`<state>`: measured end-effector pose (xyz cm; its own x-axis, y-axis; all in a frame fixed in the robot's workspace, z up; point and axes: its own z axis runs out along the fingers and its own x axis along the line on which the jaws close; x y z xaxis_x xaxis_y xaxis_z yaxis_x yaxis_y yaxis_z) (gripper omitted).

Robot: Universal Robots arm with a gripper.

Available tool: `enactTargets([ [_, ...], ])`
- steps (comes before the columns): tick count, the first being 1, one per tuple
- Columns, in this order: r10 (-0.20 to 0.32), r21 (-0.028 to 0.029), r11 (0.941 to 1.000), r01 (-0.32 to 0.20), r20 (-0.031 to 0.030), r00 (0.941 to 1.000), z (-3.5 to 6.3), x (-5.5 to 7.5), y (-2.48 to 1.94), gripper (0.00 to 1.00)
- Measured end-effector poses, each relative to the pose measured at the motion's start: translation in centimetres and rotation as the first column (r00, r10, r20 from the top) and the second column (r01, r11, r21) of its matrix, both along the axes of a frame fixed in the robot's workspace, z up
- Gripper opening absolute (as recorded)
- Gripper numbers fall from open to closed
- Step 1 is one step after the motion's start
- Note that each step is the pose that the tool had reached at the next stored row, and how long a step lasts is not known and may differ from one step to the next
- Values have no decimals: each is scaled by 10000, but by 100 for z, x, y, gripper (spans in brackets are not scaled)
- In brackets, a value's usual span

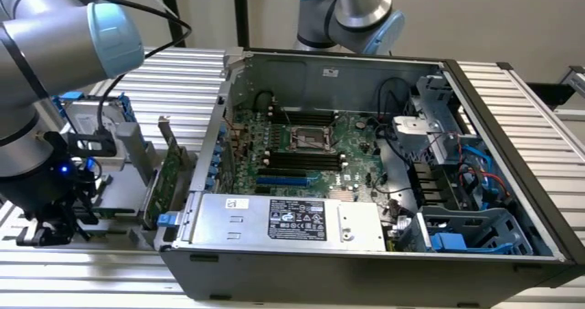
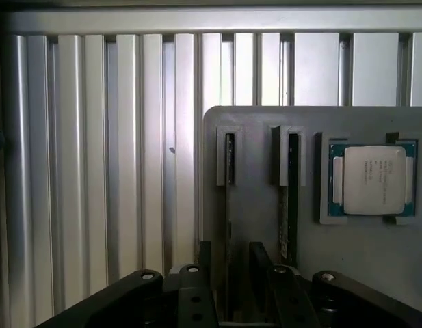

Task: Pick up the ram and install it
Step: 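Pick up the ram and move it above insertion slot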

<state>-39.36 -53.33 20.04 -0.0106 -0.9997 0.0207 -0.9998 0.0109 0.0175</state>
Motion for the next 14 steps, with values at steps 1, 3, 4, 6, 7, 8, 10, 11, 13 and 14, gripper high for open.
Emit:
enactTargets([
  [1, 6, 2, 10000, -6, 0, 10000, -6, 0, 0, 100],
  [3, 24, 9, 10000, -24, -1, 10000, -15, 2, 0, 100],
  [4, 37, 14, 10000, -37, -1, 10000, -19, 4, -1, 100],
  [6, 75, 23, 10000, -75, 2, 10000, -29, 6, 0, 100],
  [7, 110, 25, 9999, -110, 0, 9999, -32, 8, 0, 100],
  [8, 160, 25, 9999, -160, -1, 9999, -34, 9, -1, 100],
  [10, 270, 26, 9996, -270, 0, 9996, -37, 13, -1, 100],
  [11, 326, 26, 9995, -326, 0, 9995, -39, 15, 0, 100],
  [13, 427, 26, 9991, -427, 1, 9991, -41, 17, -1, 100],
  [14, 450, 25, 9990, -450, 0, 9990, -41, 17, -1, 100],
])
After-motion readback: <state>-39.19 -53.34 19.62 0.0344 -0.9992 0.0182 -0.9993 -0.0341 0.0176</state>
